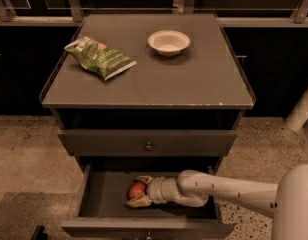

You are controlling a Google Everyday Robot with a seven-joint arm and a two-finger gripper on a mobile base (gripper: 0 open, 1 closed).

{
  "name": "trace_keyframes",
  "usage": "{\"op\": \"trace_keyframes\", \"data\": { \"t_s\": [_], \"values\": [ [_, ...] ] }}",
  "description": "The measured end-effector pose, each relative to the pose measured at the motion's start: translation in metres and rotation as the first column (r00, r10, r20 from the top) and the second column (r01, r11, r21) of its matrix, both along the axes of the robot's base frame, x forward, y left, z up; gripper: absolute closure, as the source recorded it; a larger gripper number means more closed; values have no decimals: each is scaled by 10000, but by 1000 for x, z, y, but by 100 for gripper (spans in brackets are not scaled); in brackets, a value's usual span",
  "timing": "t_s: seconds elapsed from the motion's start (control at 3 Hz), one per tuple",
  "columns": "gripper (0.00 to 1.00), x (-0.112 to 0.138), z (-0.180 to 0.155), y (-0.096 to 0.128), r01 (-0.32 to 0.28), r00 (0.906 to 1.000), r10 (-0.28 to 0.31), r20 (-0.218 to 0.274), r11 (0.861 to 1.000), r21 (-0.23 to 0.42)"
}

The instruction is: Pick apple from middle drawer and place on counter

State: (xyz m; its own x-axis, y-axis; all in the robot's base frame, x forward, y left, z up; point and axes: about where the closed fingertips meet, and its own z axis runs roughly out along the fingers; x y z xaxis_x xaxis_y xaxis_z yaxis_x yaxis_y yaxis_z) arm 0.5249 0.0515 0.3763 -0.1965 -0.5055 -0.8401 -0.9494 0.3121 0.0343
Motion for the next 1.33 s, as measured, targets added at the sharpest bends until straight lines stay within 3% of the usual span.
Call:
{"op": "trace_keyframes", "data": {
  "t_s": [0.67, 1.0, 1.33],
  "values": [
    [83, 0, 0, 0, -3, 10000, 3, 0, 10000, 3],
    [100, -6, 16, 7, -407, 9991, 402, 98, 9974, 588],
    [100, -19, 76, 0, -210, 9967, 119, 806, 9934, 1130]
  ]
}}
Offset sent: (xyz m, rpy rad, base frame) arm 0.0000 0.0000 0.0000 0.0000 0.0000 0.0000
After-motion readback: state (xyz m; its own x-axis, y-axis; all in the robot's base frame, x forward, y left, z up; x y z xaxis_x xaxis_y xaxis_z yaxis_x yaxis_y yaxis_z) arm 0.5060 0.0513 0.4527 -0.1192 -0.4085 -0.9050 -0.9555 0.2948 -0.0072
